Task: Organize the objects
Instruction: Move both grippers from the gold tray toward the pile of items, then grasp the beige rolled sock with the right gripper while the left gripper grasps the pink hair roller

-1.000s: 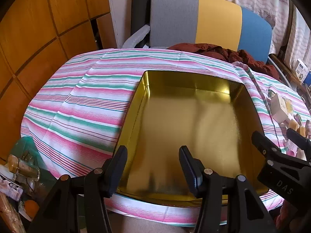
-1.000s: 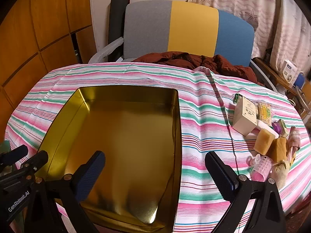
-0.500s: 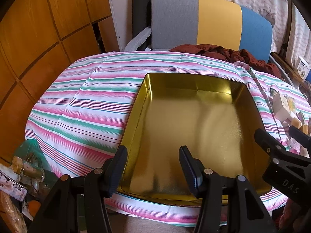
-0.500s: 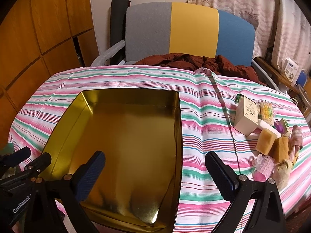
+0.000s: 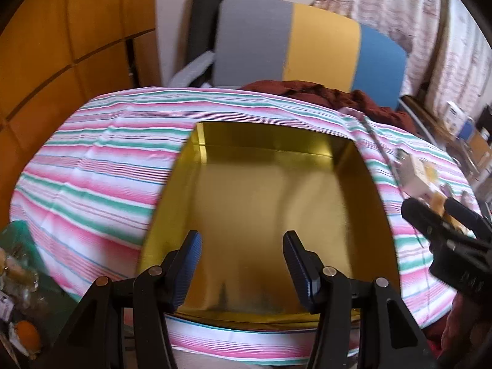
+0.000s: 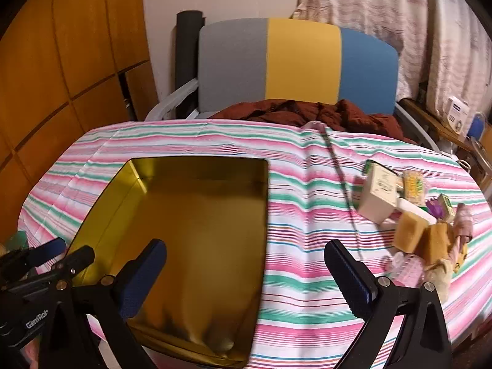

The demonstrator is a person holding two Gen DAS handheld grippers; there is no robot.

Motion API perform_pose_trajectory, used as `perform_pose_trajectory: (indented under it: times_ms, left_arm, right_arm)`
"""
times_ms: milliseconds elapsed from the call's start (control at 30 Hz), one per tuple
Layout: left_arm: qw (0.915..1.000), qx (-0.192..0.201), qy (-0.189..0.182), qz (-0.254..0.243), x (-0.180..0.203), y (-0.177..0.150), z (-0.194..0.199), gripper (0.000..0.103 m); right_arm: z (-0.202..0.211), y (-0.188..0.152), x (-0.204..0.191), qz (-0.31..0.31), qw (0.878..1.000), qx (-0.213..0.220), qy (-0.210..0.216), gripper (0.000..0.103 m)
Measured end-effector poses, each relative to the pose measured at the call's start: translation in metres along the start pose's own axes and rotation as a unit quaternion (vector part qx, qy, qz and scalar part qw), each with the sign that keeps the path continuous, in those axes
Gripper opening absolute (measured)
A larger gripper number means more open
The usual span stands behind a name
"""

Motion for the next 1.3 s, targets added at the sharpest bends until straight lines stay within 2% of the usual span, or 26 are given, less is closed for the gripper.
perform_pose_trajectory:
  times_ms: [233, 367, 500, 667, 800, 833, 933, 1033, 1167, 1200, 1233, 1300]
  left_arm:
    - [0.9970, -0.006, -0.059, -0.050, 0.049, -0.004, -0.002, 0.056]
    - [0.9928, -0.014, -0.073, -0.094, 0.086, -0.007, -0.001, 0.056]
    - [0.9867, -0.012, -0.075, -0.143, 0.117, -0.013, 0.002, 0.056]
    - [0.9772, -0.035, -0.147, -0.149, 0.150, -0.018, -0.001, 0.056]
    - [0.9702, -0.060, -0.183, -0.147, 0.174, -0.020, -0.006, 0.056]
    - [0.9689, -0.062, -0.187, -0.149, 0.179, -0.020, -0.006, 0.056]
    - [0.9634, -0.071, -0.205, -0.158, 0.193, -0.022, -0.008, 0.056]
    - [0.9574, -0.089, -0.223, -0.161, 0.207, -0.024, -0.012, 0.056]
    - [0.9499, -0.111, -0.239, -0.168, 0.227, -0.030, -0.023, 0.056]
    - [0.9486, -0.112, -0.242, -0.171, 0.231, -0.031, -0.026, 0.056]
    - [0.9470, -0.111, -0.246, -0.174, 0.236, -0.032, -0.027, 0.056]
    - [0.9435, -0.104, -0.256, -0.183, 0.246, -0.031, -0.030, 0.057]
  right_arm:
    - [0.013, -0.009, 0.068, -0.075, 0.997, 0.006, 0.004, 0.103]
    - [0.023, -0.018, 0.122, -0.114, 0.992, 0.008, -0.052, 0.103]
    - [0.030, -0.029, 0.178, -0.121, 0.988, -0.010, -0.099, 0.103]
    - [0.035, -0.051, 0.239, -0.132, 0.980, -0.030, -0.144, 0.103]
    - [0.012, -0.074, 0.275, -0.210, 0.968, -0.092, -0.099, 0.099]
    - [0.008, -0.079, 0.282, -0.218, 0.966, -0.102, -0.092, 0.093]
    - [-0.001, -0.085, 0.289, -0.192, 0.969, -0.117, -0.099, 0.078]
    - [-0.008, -0.087, 0.282, -0.156, 0.976, -0.117, -0.094, 0.078]
    - [-0.018, -0.092, 0.281, -0.162, 0.976, -0.124, -0.072, 0.077]
    - [-0.022, -0.094, 0.280, -0.167, 0.975, -0.130, -0.066, 0.076]
    - [-0.024, -0.096, 0.281, -0.171, 0.974, -0.137, -0.060, 0.070]
    - [-0.026, -0.099, 0.281, -0.177, 0.972, -0.143, -0.053, 0.068]
Point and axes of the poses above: each gripper's, at about its wrist camera, not at the fingertips, and z roughly against the way its jaws point, x to its right, y to its top, the point moved 5 cm from there along -z, roughly the way its jaws point, and after that the axes turned 4 degrees about x, right-handed, at the moved point
